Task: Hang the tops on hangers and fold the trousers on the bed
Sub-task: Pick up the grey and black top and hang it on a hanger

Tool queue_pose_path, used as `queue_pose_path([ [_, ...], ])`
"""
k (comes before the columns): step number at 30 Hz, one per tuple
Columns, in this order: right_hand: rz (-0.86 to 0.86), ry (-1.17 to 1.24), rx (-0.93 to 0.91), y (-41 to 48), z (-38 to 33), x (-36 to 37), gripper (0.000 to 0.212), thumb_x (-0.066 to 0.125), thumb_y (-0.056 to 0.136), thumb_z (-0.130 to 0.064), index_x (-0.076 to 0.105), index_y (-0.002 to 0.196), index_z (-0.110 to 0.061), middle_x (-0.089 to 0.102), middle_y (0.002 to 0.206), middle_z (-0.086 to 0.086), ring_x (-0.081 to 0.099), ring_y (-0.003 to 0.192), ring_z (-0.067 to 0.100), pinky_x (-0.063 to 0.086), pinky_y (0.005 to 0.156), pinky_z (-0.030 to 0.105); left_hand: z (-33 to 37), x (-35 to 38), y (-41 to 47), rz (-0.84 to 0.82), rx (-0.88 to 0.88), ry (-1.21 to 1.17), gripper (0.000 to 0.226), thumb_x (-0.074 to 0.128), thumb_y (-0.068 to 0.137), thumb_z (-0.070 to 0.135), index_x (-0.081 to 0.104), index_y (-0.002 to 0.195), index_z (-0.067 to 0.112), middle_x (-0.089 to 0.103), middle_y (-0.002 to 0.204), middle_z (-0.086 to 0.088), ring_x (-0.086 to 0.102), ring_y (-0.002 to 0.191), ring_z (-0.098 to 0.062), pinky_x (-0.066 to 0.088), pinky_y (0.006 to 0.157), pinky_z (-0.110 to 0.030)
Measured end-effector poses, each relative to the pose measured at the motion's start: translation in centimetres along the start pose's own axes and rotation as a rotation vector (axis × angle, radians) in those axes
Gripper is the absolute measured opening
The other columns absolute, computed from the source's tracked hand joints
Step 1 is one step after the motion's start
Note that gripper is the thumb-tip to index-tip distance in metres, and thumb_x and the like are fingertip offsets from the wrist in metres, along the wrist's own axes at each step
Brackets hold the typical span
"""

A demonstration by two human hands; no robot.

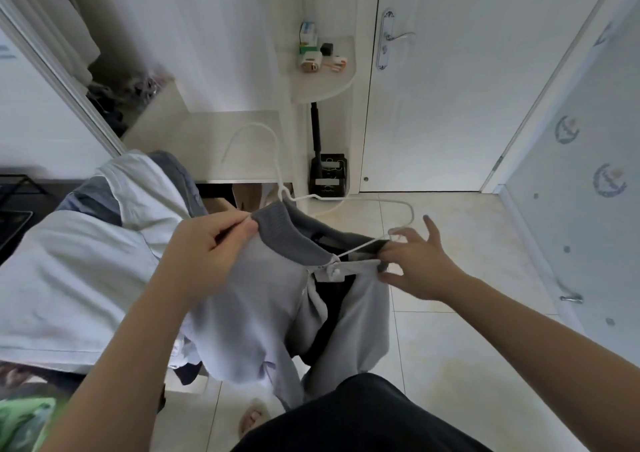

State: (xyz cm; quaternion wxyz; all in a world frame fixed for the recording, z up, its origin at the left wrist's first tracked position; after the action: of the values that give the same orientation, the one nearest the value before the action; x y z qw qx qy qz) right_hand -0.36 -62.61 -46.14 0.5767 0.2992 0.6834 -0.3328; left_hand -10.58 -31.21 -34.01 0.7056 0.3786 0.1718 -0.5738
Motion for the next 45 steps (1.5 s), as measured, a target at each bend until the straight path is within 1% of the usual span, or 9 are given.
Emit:
queue_pose_path([
  [4,0.213,0.145,0.047,-0.5,2.6,-2.7,0.015,0.064,0.092,-0.05,0.068,0.096,-0.036,0.063,0.103,-0.024,0.046,0.125,0.009,0.012,0.118,0.049,-1.8,-1.0,-0.4,-0.072,-0.026,0.028,0.034,0.057,0.096,0.039,0.071,0.083,0.011,0.065,0.068,-0.011,0.058,0.066,-0.027,0.043,0.063,-0.036],
  [7,0.241,0.247,0.004,-0.4,3.2,-4.3,0.015,0.066,0.093,-0.038,0.067,0.087,-0.024,0.063,0.083,-0.015,0.055,0.091,0.015,0.041,0.09,0.042,-2.7,-0.7,-0.1,-0.147,-0.063,0.055,0.021,0.063,0.099,0.025,0.074,0.084,0.014,0.067,0.07,-0.011,0.061,0.071,-0.028,0.045,0.069,-0.038],
  [14,0.249,0.376,0.017,-1.0,1.8,-8.3,0.02,0.066,0.095,-0.017,0.056,0.078,-0.022,0.053,0.073,-0.02,0.054,0.073,-0.003,0.036,0.065,0.015,-1.7,1.9,1.1,-0.333,-0.023,0.154,0.031,0.059,0.101,0.023,0.065,0.071,0.017,0.06,0.059,0.002,0.057,0.061,-0.016,0.042,0.063,-0.035],
  [18,0.281,0.451,-0.172,-0.3,-5.2,-12.8,0.008,0.055,0.085,-0.016,0.059,0.078,-0.019,0.059,0.075,-0.011,0.053,0.072,0.01,0.039,0.067,0.015,1.3,6.5,1.9,-0.353,0.036,0.194,0.029,0.054,0.103,0.028,0.064,0.076,0.019,0.058,0.062,0.007,0.056,0.062,-0.013,0.041,0.062,-0.033],
  [22,0.166,0.41,-0.338,-0.5,-9.3,-14.1,0.014,0.058,0.09,-0.021,0.06,0.08,-0.012,0.059,0.075,-0.005,0.048,0.074,0.009,0.035,0.068,0.016,2.3,6.6,2.8,-0.165,0.068,0.136,0.019,0.056,0.102,0.026,0.071,0.09,0.028,0.059,0.066,0.017,0.056,0.062,-0.002,0.039,0.061,-0.022],
  [27,-0.082,0.297,-0.111,-0.7,-5.6,-14.6,0.033,0.063,0.096,-0.041,0.054,0.069,-0.024,0.054,0.065,-0.008,0.049,0.063,0.002,0.032,0.057,0.02,0.2,2.7,3.0,0.099,0.067,0.104,0.03,0.052,0.1,0.038,0.065,0.08,0.019,0.051,0.053,0.003,0.052,0.054,-0.016,0.037,0.05,-0.024],
  [32,0.12,0.436,-0.207,0.0,-6.6,-16.2,0.029,0.063,0.097,-0.034,0.065,0.078,-0.013,0.061,0.074,-0.003,0.055,0.073,0.009,0.04,0.065,0.02,1.6,4.4,3.1,-0.042,0.191,0.058,0.024,0.052,0.1,0.033,0.059,0.078,0.027,0.053,0.06,0.015,0.05,0.054,-0.008,0.036,0.052,-0.028],
  [37,0.371,0.635,-0.235,0.3,-7.3,-15.5,0.019,0.059,0.099,-0.024,0.061,0.081,-0.019,0.05,0.126,-0.005,0.049,0.114,0.012,0.036,0.099,0.023,2.3,4.1,3.2,0.001,0.226,-0.067,0.021,0.053,0.102,0.031,0.067,0.087,0.026,0.052,0.06,0.009,0.05,0.055,-0.014,0.039,0.052,-0.03],
  [45,0.386,0.915,-0.02,1.6,-7.6,-14.0,0.029,0.063,0.088,-0.052,0.047,0.082,-0.028,0.056,0.059,-0.002,0.05,0.053,0.014,0.044,0.054,0.028,3.3,4.0,4.3,-0.056,0.277,0.08,0.029,0.047,0.102,0.032,0.072,0.112,0.023,0.065,0.085,0.016,0.057,0.082,-0.011,0.048,0.076,-0.036],
])
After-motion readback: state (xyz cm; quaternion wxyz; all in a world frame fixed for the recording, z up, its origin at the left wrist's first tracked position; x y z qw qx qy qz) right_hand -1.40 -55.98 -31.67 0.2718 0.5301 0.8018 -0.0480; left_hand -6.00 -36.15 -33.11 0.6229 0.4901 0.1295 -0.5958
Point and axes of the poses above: each hand's wrist, its own y-axis towards the middle knuckle, its own x-axis out of the palm, z = x × y, the point moved 3 cm from there along y, towards the middle knuckle
